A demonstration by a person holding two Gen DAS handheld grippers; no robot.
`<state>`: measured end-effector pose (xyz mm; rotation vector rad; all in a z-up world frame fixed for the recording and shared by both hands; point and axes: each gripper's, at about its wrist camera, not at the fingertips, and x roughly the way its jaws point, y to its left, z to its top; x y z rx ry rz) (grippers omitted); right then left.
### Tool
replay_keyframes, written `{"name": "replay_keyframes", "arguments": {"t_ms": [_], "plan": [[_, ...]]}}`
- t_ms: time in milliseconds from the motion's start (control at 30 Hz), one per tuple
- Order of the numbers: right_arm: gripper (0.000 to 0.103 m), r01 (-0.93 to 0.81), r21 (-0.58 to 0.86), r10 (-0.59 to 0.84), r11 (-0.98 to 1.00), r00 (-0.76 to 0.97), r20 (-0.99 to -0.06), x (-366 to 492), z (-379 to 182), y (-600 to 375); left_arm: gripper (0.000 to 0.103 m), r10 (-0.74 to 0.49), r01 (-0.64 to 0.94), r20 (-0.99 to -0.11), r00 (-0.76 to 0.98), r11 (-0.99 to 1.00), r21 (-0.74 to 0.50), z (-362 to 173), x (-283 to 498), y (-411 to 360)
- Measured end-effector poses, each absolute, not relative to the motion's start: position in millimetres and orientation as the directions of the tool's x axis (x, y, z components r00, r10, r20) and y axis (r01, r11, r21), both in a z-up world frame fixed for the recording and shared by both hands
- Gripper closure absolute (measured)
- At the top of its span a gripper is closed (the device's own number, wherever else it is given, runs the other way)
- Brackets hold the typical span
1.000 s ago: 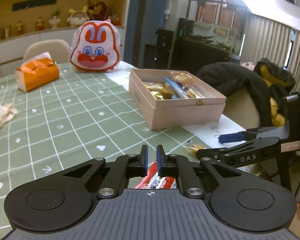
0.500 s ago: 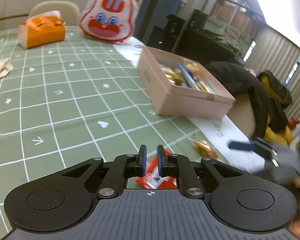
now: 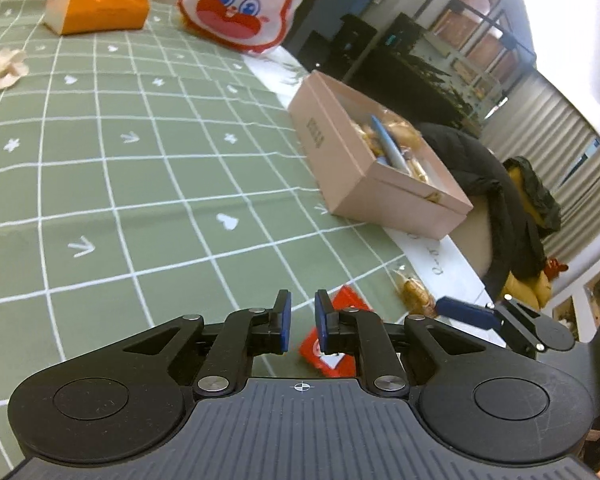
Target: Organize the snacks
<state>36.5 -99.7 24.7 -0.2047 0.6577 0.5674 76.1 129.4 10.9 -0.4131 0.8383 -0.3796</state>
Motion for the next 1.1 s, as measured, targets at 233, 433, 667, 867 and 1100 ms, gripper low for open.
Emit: {"name": "replay_keyframes", "arguments": {"t_ms": [233, 433, 667, 867, 1100], "plan": [[0.019, -0.533, -0.109, 0.358, 0.839, 0.692, -0.627, 37.6, 17.6, -97.3, 0.082, -0.579, 0.228, -0.613, 0.538, 0.8, -0.555, -1.9, 80.0, 118.7], [0.02, -0.517, -0.077, 0.357, 0.853, 0.684, -0.636, 43.2, 14.5, -111.9, 0.073, -0.691, 0.299, -0.529, 0.492, 0.705, -0.643, 5.2, 74.3, 112.4], [0.021, -0.533, 0.003, 0.404, 0.846, 0.637, -0.656, 50.1, 12.3, -118.6, 0.073, -0.636, 0.315, -0.57, 0.52, 0.763, -0.564, -2.0, 73.2, 92.8], [0.021, -0.535, 0.032, 0.419, 0.844, 0.623, -0.66, 52.4, 11.1, -119.6, 0.084, -0.594, 0.316, -0.6, 0.537, 0.8, -0.509, -1.2, 66.9, 82.7], [0.019, -0.492, 0.02, 0.383, 0.87, 0.652, -0.654, 55.3, 14.7, -122.4, 0.085, -0.559, 0.354, -0.598, 0.575, 0.828, -0.434, 9.9, 52.2, 76.2]]}}
